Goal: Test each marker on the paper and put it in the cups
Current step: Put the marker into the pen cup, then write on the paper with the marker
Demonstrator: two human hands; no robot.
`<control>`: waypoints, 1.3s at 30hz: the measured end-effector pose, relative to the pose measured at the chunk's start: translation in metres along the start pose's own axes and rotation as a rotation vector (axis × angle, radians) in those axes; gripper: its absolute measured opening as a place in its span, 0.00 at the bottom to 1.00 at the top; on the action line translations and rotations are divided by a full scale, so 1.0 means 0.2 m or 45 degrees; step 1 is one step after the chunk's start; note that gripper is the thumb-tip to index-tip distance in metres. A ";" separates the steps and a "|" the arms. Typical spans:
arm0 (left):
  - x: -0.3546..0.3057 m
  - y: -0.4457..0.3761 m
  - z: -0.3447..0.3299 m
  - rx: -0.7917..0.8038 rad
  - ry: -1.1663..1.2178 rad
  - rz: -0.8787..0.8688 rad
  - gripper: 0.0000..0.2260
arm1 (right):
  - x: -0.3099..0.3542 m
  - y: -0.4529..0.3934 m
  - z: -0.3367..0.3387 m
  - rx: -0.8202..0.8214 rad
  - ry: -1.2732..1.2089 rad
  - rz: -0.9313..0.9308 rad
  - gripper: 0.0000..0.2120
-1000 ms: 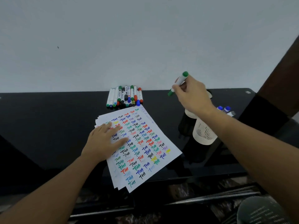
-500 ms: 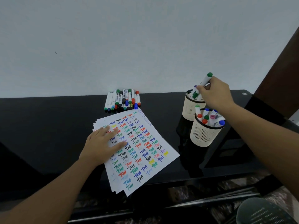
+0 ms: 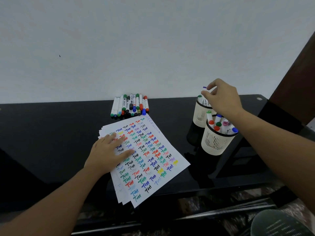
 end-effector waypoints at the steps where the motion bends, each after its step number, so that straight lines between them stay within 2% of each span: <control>1: 0.00 0.00 0.00 0.005 0.002 0.000 0.51 | 0.04 0.01 0.00 -0.005 0.021 0.045 0.10; 7: -0.01 -0.02 0.01 0.100 -0.039 -0.008 0.46 | 0.36 0.07 -0.19 0.143 0.071 0.297 0.07; 12: 0.04 -0.10 0.05 0.125 -0.095 -0.059 0.44 | 0.50 0.17 -0.54 0.503 0.199 0.404 0.09; 18: 0.11 -0.11 0.03 -0.019 -0.005 -0.100 0.42 | 0.38 0.18 -0.94 0.727 0.252 0.298 0.15; 23: 0.15 -0.12 0.02 -0.097 0.111 -0.084 0.39 | 0.30 0.06 -1.17 0.749 0.266 0.227 0.22; 32: 0.15 -0.14 -0.01 -0.003 0.100 -0.052 0.39 | 0.33 -0.10 -1.46 0.783 0.471 0.348 0.30; 34: 0.15 -0.14 -0.01 -0.001 0.106 -0.051 0.39 | 0.35 -0.10 -1.46 0.755 0.485 0.374 0.29; 39: 0.15 -0.14 0.00 0.004 0.099 -0.045 0.38 | 0.37 -0.07 -1.38 0.497 0.504 0.485 0.18</control>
Point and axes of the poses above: each hand's wrist, its own y-axis away from the middle knuckle, its own z-axis out of the back of the hand, x = y × z, the point moved 8 cm from there along -y, towards the middle knuckle, and after that the axes turned 1 degree about -x, right-handed, at the moved point
